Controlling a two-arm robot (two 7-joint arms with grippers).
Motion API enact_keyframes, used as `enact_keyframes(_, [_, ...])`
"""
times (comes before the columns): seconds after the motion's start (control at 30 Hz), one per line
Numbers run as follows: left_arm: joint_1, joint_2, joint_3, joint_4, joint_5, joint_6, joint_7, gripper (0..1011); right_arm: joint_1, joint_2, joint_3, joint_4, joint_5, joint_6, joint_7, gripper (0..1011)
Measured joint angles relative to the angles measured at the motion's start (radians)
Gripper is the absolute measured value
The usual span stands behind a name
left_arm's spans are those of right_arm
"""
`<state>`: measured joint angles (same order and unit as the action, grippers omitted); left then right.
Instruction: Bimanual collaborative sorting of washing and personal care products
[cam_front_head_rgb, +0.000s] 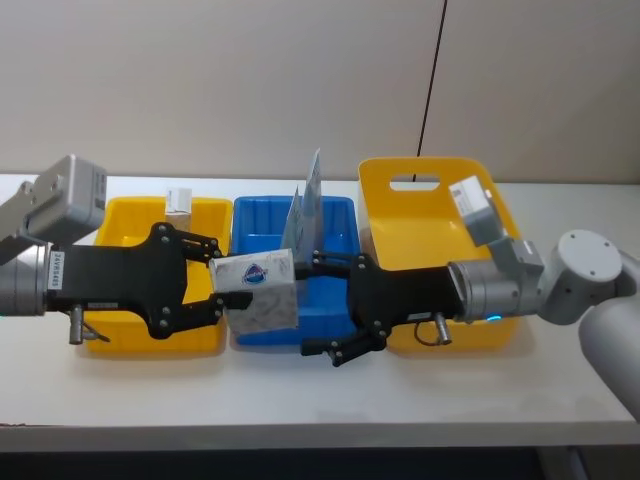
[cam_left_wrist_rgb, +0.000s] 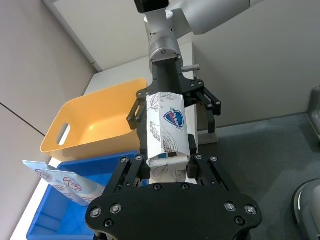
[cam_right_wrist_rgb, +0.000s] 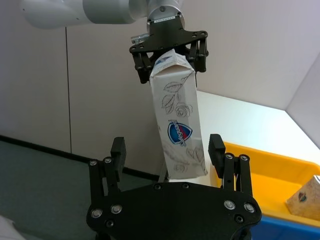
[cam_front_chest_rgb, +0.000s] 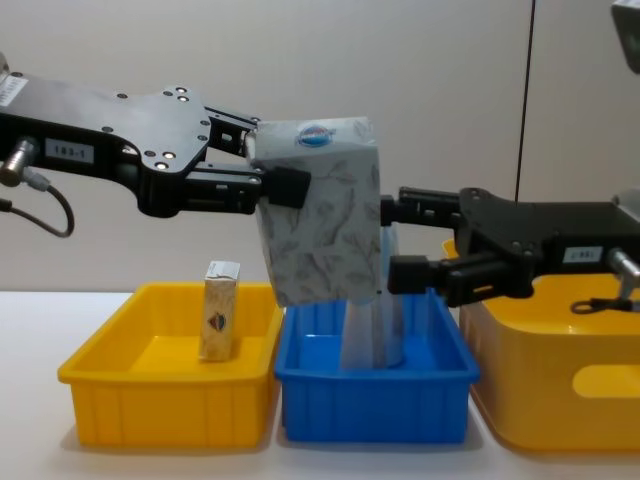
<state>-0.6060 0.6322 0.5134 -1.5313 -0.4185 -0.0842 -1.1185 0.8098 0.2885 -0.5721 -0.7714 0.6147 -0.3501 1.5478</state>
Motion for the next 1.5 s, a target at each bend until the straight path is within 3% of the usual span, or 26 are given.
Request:
enact_keyframes(0.6, [0.000, 0.000, 0.000, 0.000, 0.000, 0.000, 0.000, 346, 0.005, -0.038, -0.023, 0.007, -0.007, -0.030, -0.044, 991])
enact_keyframes(0.97, [0.000, 0.000, 0.000, 0.000, 0.000, 0.000, 0.000, 346, 0.004, -0.045, -0.038, 0.002, -0.016, -0.042, -0.068, 723])
enact_keyframes(1.03, [0.000, 0.000, 0.000, 0.000, 0.000, 0.000, 0.000, 346, 0.003, -0.045, -0.042, 0.000, -0.017, -0.043, -0.074, 615])
enact_keyframes(1.27, [0.000, 0.000, 0.000, 0.000, 0.000, 0.000, -0.001, 346, 0.001, -0.044, -0.047, -0.005, -0.018, -0.044, -0.085, 405])
enact_keyframes(1.5, [0.000, 0.000, 0.000, 0.000, 0.000, 0.000, 0.000, 346, -0.007, -0.040, -0.050, -0.018, -0.016, -0.043, -0.097, 361])
